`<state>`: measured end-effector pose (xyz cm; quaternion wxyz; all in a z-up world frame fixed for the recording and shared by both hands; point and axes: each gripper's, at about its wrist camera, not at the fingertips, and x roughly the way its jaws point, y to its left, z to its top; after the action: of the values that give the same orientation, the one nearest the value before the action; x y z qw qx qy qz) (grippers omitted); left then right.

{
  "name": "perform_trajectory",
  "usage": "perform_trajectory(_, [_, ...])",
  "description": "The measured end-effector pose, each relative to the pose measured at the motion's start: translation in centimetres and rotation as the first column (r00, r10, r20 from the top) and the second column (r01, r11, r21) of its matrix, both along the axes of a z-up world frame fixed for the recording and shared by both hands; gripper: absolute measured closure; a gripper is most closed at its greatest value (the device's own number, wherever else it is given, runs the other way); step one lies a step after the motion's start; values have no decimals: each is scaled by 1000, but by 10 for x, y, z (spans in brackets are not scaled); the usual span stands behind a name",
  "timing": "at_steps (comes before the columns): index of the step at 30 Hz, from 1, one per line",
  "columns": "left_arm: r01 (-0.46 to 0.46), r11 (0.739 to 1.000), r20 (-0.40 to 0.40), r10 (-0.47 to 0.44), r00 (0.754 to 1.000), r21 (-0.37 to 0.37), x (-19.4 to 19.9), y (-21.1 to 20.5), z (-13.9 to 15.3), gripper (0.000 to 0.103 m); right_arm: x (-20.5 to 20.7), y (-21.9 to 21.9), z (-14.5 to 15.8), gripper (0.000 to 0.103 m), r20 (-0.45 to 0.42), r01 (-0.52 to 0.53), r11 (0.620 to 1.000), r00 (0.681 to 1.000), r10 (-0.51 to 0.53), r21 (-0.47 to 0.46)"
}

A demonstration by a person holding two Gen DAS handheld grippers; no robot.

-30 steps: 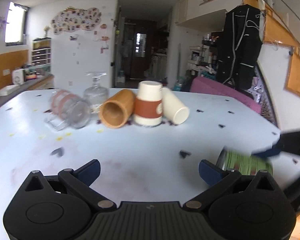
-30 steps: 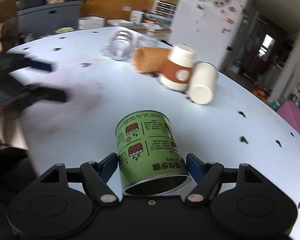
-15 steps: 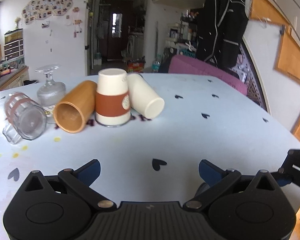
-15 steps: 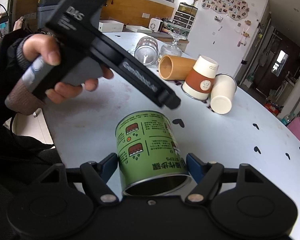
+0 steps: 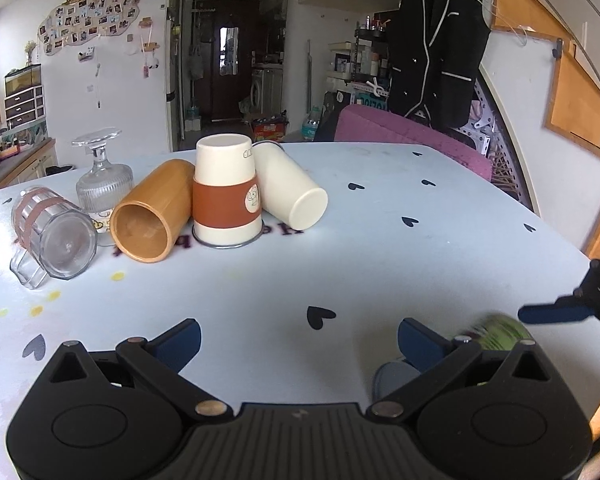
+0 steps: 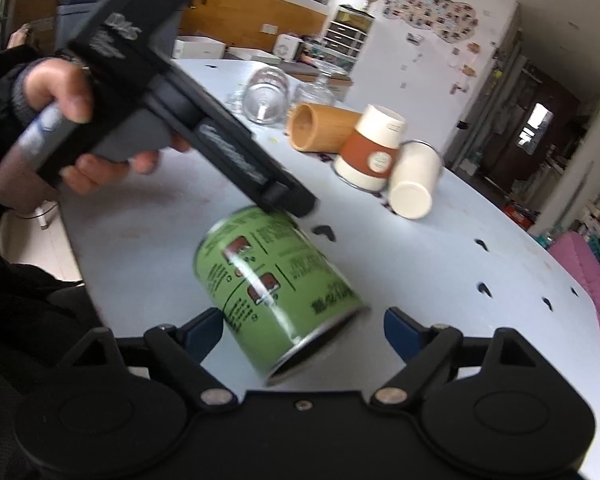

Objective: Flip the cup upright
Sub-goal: 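Lift the green tin with the right gripper and rotate it toward upright, then lower the green tin upright onto the table with the right gripper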

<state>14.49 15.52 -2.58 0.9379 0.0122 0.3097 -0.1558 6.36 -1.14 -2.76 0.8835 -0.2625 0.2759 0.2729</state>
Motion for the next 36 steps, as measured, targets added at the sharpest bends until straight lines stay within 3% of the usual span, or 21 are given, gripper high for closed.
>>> perform_trajectory(14, [17, 1000, -3, -17, 1000, -12, -20, 2, -1, 0, 29, -41, -3, 15, -8, 234, 967, 972, -235, 99])
perform_trajectory(22, [52, 995, -34, -55, 998, -79, -17, 5, 13, 0, 30, -50, -6, 15, -32, 268, 949, 963, -267, 163])
perform_trajectory(26, [99, 983, -114, -118, 986, -155, -3, -4, 22, 0, 28, -63, -6, 15, -92, 326, 908, 945, -313, 261])
perform_trajectory(30, [121, 972, -231, -167, 959, -199, 25, -23, 23, 2, 22, -75, -9, 15, -198, 426, 822, 905, -377, 378])
perform_trajectory(36, [99, 959, -385, -199, 901, -264, 60, -38, 12, 18, 4, -80, -17, 15, -229, 450, 766, 893, -388, 459])
